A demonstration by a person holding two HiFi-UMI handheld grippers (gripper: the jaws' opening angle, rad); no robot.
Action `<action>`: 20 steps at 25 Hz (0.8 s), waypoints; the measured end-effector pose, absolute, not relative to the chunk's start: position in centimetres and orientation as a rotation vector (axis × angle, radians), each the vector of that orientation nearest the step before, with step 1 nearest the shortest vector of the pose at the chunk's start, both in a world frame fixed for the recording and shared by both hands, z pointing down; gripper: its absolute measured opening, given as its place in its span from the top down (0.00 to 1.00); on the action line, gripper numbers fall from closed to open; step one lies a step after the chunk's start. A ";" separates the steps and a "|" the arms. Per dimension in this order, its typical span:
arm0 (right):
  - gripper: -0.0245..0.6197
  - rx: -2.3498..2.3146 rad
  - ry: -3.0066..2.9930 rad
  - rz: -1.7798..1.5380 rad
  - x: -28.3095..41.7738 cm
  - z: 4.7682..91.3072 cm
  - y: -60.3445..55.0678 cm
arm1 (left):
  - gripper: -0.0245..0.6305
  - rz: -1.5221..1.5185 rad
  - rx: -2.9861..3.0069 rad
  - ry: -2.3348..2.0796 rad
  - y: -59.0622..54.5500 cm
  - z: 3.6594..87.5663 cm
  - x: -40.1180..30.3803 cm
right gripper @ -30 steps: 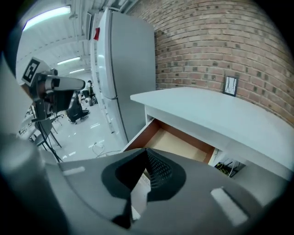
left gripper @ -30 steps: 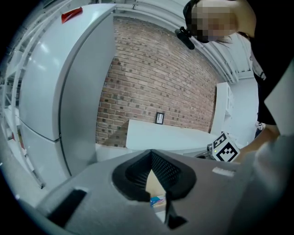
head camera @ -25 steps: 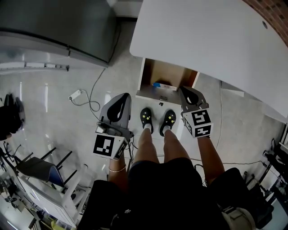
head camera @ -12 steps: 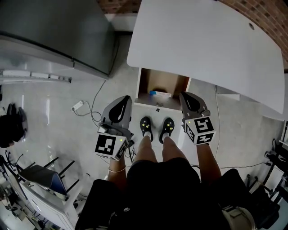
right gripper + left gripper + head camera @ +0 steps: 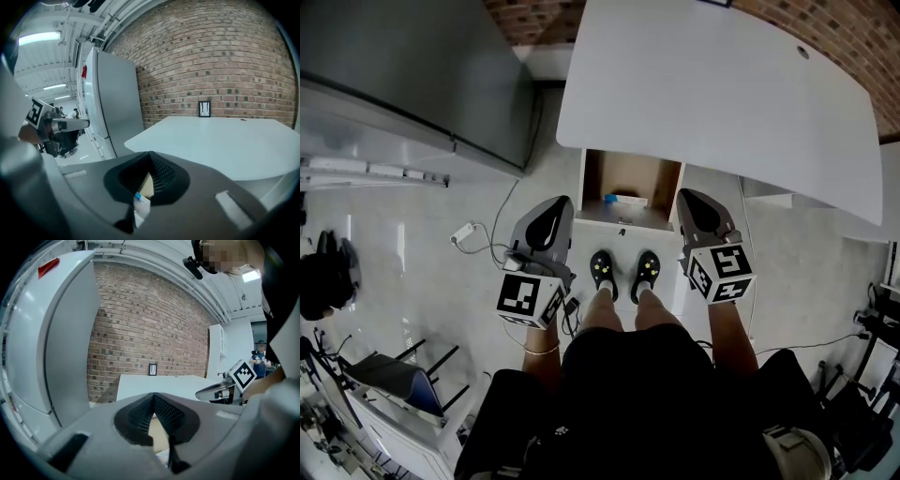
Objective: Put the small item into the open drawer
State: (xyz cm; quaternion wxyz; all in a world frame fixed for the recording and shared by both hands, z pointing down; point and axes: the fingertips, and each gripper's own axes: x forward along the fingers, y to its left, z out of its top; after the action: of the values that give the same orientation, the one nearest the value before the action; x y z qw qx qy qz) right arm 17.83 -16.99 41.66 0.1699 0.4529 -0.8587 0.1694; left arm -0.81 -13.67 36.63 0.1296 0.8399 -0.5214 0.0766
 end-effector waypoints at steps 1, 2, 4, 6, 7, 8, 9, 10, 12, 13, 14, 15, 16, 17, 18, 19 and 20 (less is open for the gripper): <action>0.95 1.293 -2.445 0.485 17.9 41.3 -16.9 | 0.96 0.219 2.449 -1.513 -13.7 36.4 -0.6; 0.95 1.299 -2.451 0.485 18.0 40.9 -16.8 | 0.96 0.216 2.456 -1.511 -13.6 36.1 -0.5; 0.95 1.311 -2.465 0.483 18.2 40.0 -16.6 | 0.96 0.213 2.467 -1.511 -13.5 35.5 -0.3; 0.95 1.320 -2.481 0.480 18.4 38.9 -16.5 | 0.96 0.207 2.477 -1.514 -13.5 34.7 0.0; 0.95 1.323 -2.488 0.475 18.5 38.4 -16.5 | 0.96 0.200 2.486 -1.517 -13.6 34.2 0.2; 0.95 1.326 -2.494 0.470 18.6 37.9 -16.5 | 0.96 0.194 2.496 -1.520 -13.7 33.7 0.3; 0.95 1.331 -2.498 0.465 18.7 37.5 -16.5 | 0.96 0.190 2.504 -1.522 -13.8 33.3 0.4; 0.95 1.336 -2.500 0.462 18.8 37.1 -16.5 | 0.96 0.187 2.509 -1.523 -13.8 32.9 0.5; 0.95 1.345 -2.504 0.456 19.1 36.4 -16.5 | 0.96 0.177 2.514 -1.527 -13.8 32.3 0.6; 0.95 1.349 -2.508 0.452 19.1 36.1 -16.5 | 0.96 0.172 2.517 -1.531 -13.8 32.0 0.6; 0.95 1.354 -2.513 0.451 19.2 35.8 -16.4 | 0.96 0.170 2.521 -1.533 -13.7 31.8 0.7; 0.95 1.358 -2.518 0.452 19.3 35.5 -16.4 | 0.96 0.172 2.524 -1.534 -13.7 31.6 0.8; 0.95 1.362 -2.522 0.453 19.3 35.2 -16.3 | 0.96 0.175 2.528 -1.535 -13.6 31.4 0.9; 0.95 1.363 -2.526 0.451 19.3 34.9 -16.2 | 0.96 0.177 2.533 -1.537 -13.6 31.1 1.0; 0.95 1.364 -2.531 0.448 19.3 34.6 -16.2 | 0.96 0.177 2.539 -1.538 -13.5 30.8 1.1; 0.95 1.364 -2.536 0.443 19.3 34.2 -16.3 | 0.96 0.176 2.544 -1.539 -13.6 30.6 1.2; 0.95 1.364 -2.541 0.440 19.3 33.9 -16.3 | 0.96 0.173 2.550 -1.539 -13.6 30.3 1.3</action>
State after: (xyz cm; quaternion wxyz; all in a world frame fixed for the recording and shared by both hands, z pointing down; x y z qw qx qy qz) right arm 19.32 -16.29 33.91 0.1118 0.4647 -0.8655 0.1497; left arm 1.29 -13.61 30.30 0.0789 0.8520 -0.5143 0.0578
